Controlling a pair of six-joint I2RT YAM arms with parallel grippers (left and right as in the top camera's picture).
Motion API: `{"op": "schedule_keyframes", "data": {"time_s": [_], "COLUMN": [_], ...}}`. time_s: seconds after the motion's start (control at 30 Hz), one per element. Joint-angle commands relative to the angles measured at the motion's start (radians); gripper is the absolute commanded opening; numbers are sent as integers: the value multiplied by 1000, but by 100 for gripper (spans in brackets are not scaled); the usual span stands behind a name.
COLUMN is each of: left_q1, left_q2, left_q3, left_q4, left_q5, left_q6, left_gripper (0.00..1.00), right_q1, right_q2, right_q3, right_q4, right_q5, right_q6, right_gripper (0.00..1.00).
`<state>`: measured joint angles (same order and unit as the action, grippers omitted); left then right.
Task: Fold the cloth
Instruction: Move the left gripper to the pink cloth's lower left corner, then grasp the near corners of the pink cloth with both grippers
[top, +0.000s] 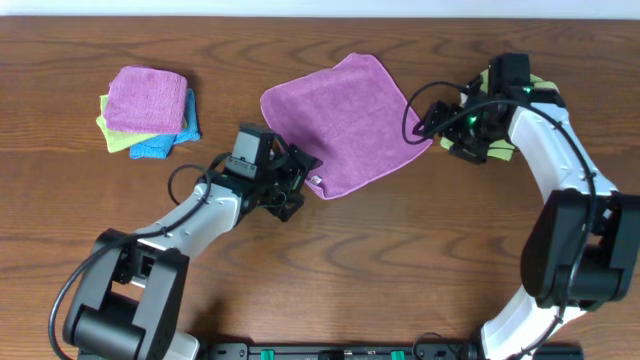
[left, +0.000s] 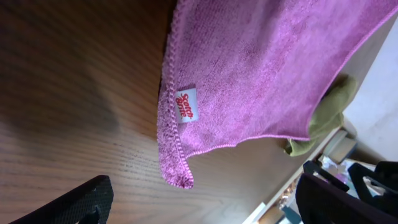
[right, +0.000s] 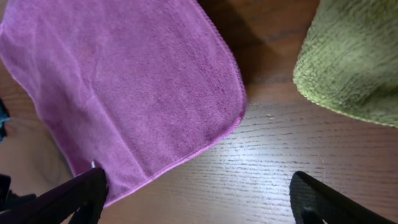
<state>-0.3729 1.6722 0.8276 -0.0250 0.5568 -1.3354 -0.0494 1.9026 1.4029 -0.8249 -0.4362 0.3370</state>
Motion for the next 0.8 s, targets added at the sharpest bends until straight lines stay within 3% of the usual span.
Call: {"op": "schedule_keyframes", "data": {"time_s": [0.0,0.47,0.53,0.67,0.77], "left_q1": [-24,-42,-43,-51,-56], "left_q2": [9,137,151,168,172], "left_q3": [-4,-4,-4,-4,-4], "left_q4": [1,179,194,195,194], "left_q5": [-64,-32,-28,-28,-29], "left_q6": [-31,-84,-89,-103,-101], "left_gripper": [95,95,100,71,43], "right_q1": [-2,-2,-1,3,7], "right_q2": [-10,-10,-10,-6,6], "right_q3": [-24,-26,-26,-26,-26], "right_q4": [16,28,28,29,32], "right_q5": [-16,-16,-16,3,18], "right_q6": [32,33,33,33,33], "right_gripper": [93,89,88,87,87]}}
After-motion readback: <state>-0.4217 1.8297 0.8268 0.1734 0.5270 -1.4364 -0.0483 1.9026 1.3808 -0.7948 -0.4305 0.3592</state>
